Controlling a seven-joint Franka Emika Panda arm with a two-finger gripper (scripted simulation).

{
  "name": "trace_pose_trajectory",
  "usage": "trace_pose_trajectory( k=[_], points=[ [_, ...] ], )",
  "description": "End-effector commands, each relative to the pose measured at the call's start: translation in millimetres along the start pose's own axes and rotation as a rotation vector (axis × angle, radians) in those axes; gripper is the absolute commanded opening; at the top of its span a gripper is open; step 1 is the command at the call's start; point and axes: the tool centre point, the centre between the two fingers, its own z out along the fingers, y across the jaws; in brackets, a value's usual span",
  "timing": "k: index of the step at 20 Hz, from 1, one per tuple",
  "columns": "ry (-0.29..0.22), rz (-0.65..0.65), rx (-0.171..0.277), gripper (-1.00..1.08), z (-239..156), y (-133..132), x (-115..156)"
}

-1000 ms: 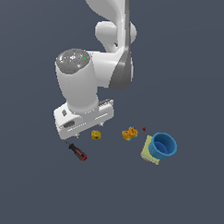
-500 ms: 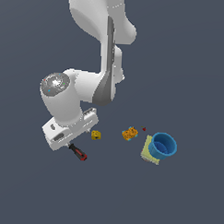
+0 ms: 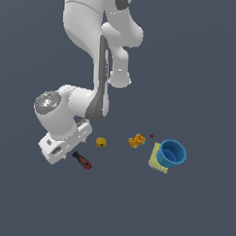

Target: Pick up a designated object from a clutter of objects.

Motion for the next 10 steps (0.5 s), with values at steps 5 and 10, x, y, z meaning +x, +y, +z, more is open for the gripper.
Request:
trace_pose_trajectory(
  k=[5, 10],
  points=[
    [0.001, -0.053, 0.000, 1.00, 17, 7, -13],
    [0.002, -0.064, 0.000, 1.00, 21, 9, -16]
  ],
)
